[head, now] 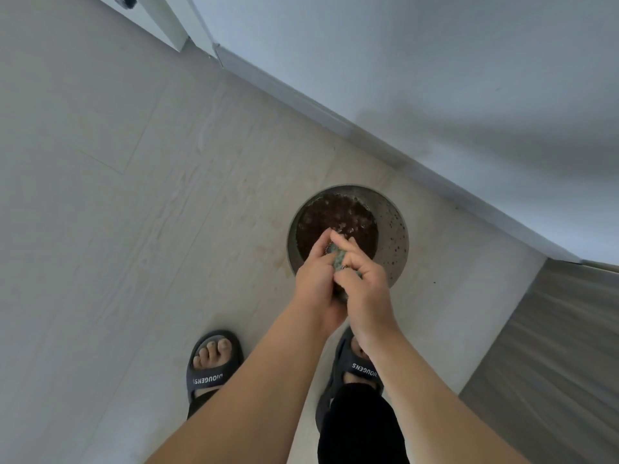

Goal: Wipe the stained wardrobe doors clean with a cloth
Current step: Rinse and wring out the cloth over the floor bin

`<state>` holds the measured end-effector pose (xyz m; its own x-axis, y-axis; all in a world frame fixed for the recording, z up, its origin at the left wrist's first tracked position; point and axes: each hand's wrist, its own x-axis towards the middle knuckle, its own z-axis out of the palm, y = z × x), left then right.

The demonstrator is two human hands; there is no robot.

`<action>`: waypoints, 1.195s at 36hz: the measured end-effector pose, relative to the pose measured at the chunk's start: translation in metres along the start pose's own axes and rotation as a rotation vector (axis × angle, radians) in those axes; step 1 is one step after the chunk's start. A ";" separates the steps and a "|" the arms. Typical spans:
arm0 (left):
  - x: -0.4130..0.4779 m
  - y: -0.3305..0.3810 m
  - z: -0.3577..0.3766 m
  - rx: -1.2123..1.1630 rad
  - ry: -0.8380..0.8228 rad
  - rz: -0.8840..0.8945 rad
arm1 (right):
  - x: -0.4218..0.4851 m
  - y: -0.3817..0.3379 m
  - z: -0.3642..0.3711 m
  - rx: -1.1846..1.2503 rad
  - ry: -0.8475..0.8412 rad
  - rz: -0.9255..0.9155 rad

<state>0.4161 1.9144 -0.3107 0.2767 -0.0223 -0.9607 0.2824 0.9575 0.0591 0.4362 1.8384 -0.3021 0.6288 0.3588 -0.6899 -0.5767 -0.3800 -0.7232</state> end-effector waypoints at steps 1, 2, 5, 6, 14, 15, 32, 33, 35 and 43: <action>-0.001 -0.001 0.000 0.008 -0.015 0.010 | 0.002 0.000 0.004 0.018 0.039 0.011; -0.003 -0.001 0.000 0.023 -0.030 0.018 | 0.004 -0.003 0.007 0.026 0.082 0.011; -0.006 0.000 0.005 0.106 -0.078 0.039 | 0.003 -0.008 0.011 0.026 0.150 -0.055; -0.007 0.000 0.006 0.127 -0.074 0.045 | 0.005 -0.006 0.011 0.026 0.143 -0.062; -0.001 0.002 0.010 0.140 0.006 0.045 | 0.036 0.000 0.010 -0.208 0.148 0.060; 0.001 0.003 0.011 0.119 0.009 0.041 | 0.042 0.001 0.009 -0.222 0.167 0.077; -0.013 0.008 -0.009 0.367 -0.167 0.151 | 0.078 -0.014 -0.008 -0.085 0.518 0.303; -0.017 0.008 -0.009 0.385 -0.158 0.167 | 0.077 -0.013 -0.009 -0.038 0.546 0.304; -0.026 0.006 -0.006 0.447 -0.144 0.210 | 0.080 -0.006 -0.010 0.034 0.555 0.295; -0.033 0.009 -0.004 0.606 -0.096 0.298 | 0.050 -0.039 -0.010 0.084 0.485 0.347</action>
<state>0.4060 1.9243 -0.2792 0.4950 0.1653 -0.8530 0.6384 0.5968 0.4861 0.4960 1.8624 -0.3079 0.5509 -0.2114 -0.8073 -0.8178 -0.3297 -0.4718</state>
